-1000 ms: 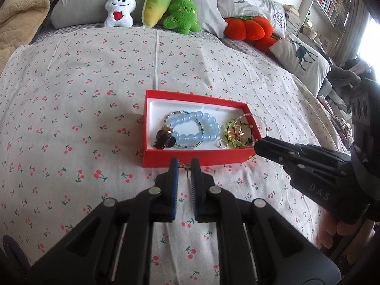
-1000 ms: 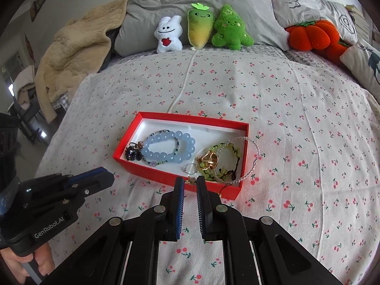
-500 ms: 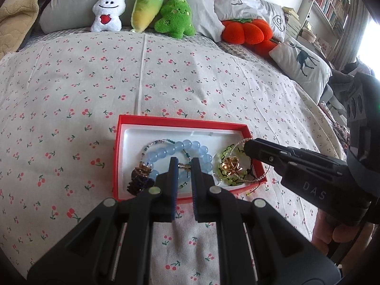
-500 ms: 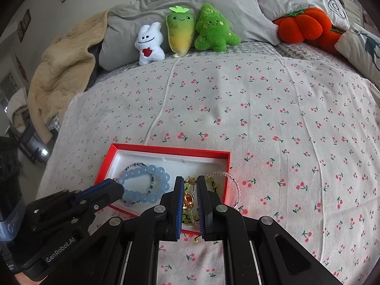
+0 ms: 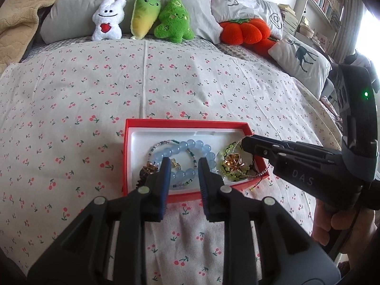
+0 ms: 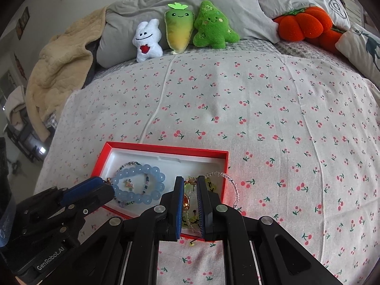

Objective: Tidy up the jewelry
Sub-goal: 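Lower both charms into the box and open both tools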

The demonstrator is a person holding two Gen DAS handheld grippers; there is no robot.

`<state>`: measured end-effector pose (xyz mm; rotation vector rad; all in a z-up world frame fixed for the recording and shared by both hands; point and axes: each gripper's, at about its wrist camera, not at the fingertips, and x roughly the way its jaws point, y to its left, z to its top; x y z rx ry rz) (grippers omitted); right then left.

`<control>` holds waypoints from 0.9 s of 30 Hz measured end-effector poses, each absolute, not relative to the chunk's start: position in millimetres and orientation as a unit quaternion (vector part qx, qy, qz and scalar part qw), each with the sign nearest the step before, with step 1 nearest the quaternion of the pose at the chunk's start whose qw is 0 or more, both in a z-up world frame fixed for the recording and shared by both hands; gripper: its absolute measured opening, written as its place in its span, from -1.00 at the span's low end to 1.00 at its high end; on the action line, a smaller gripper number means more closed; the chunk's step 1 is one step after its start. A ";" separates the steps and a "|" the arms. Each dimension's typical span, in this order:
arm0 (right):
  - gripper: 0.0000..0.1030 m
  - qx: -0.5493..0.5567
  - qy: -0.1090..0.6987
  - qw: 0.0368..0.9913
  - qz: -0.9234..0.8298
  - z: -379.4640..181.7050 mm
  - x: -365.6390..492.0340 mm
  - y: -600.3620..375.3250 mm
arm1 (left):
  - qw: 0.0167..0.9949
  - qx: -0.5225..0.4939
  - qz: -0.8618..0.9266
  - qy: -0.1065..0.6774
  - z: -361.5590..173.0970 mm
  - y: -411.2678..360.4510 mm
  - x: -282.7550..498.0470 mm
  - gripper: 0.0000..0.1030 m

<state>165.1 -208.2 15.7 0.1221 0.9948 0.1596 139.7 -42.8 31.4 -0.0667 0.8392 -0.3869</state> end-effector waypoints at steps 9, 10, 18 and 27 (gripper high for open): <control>-0.78 0.042 0.481 0.872 0.081 10.6 169.4 -192.5 | 0.898 -0.015 -0.170 0.407 33.1 -25.8 125.7 -0.33; -0.78 0.040 0.480 0.873 0.080 10.3 169.3 -191.3 | 0.898 -0.014 -0.168 0.407 32.8 -24.1 125.4 -0.28; -0.71 0.034 0.494 0.864 0.094 12.4 161.2 -188.1 | 0.902 0.000 -0.133 0.410 31.5 -17.6 119.2 0.25; 0.27 0.022 0.476 0.874 0.093 31.9 119.7 -207.4 | 0.895 -0.001 -0.109 0.432 29.3 -12.6 96.1 0.66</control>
